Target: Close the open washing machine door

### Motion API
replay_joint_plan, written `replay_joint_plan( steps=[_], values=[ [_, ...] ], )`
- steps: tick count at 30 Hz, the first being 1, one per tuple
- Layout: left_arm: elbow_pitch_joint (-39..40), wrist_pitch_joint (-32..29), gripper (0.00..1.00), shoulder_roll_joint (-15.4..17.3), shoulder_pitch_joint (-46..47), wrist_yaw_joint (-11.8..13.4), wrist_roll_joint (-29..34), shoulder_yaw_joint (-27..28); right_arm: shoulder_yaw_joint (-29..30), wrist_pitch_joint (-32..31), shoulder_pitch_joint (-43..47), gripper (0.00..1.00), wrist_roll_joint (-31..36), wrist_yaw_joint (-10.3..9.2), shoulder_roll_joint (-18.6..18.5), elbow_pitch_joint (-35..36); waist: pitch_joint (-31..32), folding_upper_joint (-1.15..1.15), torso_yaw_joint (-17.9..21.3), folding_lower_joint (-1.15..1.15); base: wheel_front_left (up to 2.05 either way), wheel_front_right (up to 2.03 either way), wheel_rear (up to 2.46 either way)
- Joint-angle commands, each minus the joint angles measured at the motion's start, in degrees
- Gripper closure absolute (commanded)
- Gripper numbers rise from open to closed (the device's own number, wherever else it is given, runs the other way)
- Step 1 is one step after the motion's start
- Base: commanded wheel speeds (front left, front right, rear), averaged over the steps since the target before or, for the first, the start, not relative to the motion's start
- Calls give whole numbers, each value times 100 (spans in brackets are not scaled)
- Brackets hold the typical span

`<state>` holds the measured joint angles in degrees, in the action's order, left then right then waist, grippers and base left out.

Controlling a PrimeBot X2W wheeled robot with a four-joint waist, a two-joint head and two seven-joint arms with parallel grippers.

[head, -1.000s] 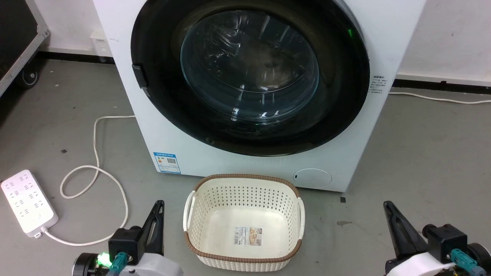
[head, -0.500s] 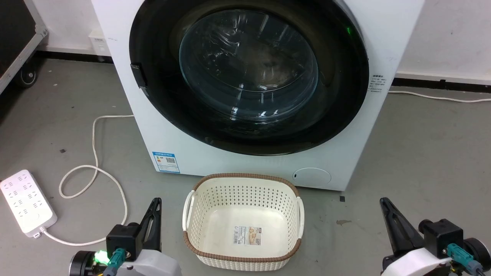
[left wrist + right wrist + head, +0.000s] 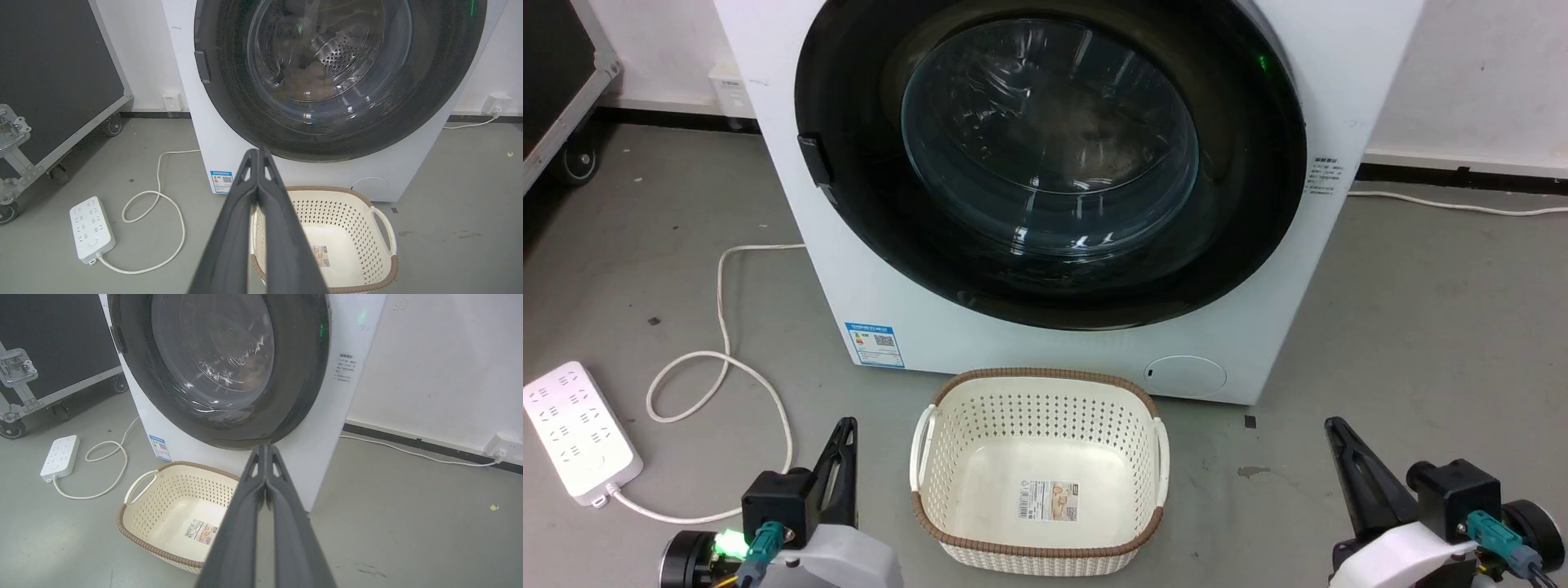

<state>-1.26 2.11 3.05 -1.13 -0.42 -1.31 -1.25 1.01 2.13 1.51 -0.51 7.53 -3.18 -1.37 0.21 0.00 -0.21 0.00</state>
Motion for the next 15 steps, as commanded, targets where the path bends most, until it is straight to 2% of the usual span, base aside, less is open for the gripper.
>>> replay_joint_plan(
  steps=[1, 15],
  values=[
    [33, -25, 100, -4, 78, 29, 58, 23, -24, -26, -97, 100, 25, -4, 26, 51, -2, 0, 2, 0, 0, 0, 0],
    [115, -189, 100, -16, 109, 41, 122, 112, -91, -190, -144, 100, 48, -4, 30, 127, -19, 0, 19, 0, 0, 0, 0]
  ],
)
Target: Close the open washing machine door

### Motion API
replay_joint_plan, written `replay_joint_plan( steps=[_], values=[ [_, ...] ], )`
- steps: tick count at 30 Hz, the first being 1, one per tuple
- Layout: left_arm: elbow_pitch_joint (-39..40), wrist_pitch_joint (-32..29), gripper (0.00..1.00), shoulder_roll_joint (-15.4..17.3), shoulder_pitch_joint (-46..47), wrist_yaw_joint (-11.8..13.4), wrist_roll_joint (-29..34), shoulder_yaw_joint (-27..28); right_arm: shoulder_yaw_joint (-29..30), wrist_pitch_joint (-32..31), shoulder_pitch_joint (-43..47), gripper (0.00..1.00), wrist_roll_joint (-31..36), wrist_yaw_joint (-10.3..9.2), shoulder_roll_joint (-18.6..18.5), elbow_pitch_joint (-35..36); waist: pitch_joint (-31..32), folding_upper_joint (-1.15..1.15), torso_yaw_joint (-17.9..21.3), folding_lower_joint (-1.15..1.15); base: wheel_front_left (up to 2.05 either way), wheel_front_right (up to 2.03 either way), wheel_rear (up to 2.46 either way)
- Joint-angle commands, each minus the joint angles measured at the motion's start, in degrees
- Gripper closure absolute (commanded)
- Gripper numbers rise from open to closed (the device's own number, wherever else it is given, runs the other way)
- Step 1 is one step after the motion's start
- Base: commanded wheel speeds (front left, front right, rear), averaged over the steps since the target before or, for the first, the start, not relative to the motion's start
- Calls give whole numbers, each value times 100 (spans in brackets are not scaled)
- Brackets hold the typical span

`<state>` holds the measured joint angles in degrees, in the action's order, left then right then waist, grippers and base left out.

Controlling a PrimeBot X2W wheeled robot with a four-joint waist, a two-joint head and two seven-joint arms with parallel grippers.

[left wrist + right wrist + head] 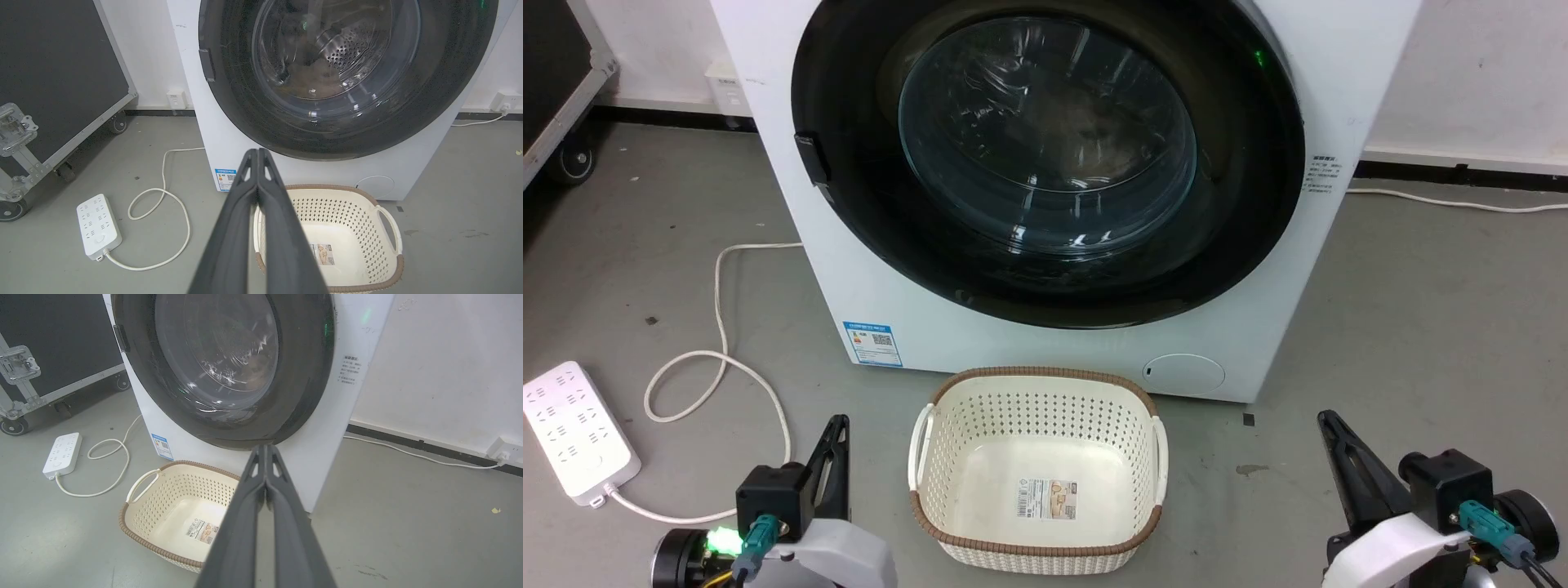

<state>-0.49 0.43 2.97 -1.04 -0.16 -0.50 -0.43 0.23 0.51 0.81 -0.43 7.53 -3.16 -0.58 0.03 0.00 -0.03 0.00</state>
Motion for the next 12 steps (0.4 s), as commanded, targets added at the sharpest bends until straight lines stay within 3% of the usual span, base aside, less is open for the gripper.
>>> replay_joint_plan(
  steps=[1, 12],
  values=[
    [44, -33, 100, -9, 102, 15, 46, 38, -18, -40, -78, 100, 42, -4, 28, 53, -2, 0, 2, 0, 0, 0, 0],
    [49, -43, 100, -9, 104, 16, 50, 43, -23, -51, -81, 100, 43, -4, 28, 58, -3, 0, 3, 0, 0, 0, 0]
  ],
)
